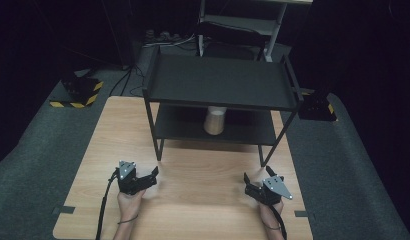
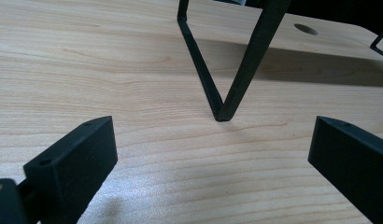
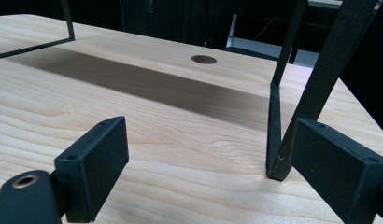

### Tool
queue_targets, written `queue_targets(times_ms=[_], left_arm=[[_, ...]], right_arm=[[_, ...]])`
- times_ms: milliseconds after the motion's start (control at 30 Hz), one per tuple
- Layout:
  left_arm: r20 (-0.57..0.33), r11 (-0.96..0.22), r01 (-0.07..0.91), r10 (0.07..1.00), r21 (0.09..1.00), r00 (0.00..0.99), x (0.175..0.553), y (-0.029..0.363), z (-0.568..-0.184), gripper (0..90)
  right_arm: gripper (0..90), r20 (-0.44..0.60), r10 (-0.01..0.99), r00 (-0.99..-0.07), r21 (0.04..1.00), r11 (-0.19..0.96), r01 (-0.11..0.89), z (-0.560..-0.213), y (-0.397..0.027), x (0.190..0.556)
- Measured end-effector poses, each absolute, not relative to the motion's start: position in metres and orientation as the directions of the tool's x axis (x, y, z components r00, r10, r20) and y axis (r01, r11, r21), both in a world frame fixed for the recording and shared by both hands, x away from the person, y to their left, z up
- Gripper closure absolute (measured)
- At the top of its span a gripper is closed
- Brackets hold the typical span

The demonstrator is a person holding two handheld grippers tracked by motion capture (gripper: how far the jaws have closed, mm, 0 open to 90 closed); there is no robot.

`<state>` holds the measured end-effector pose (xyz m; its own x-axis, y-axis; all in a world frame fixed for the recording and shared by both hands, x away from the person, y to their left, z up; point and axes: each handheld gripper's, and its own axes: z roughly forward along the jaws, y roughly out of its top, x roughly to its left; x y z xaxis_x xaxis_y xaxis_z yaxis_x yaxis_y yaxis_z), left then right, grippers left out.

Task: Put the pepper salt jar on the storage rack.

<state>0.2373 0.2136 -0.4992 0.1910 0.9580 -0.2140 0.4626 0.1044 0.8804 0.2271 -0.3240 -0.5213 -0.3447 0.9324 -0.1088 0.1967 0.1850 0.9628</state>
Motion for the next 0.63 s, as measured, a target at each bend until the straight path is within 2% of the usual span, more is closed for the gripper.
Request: queue_targets(times_ms=[633], left_arm=[[-0.206, 0.102, 0.463, 0.962, 0.880, 0.179, 0.2371, 0.2109, -0.4987, 1.7]], right_arm=[[10.2, -0.115, 0.929, -0.353, 0.962, 0.193, 0.195, -0.5211, -0.3241, 0.2277]])
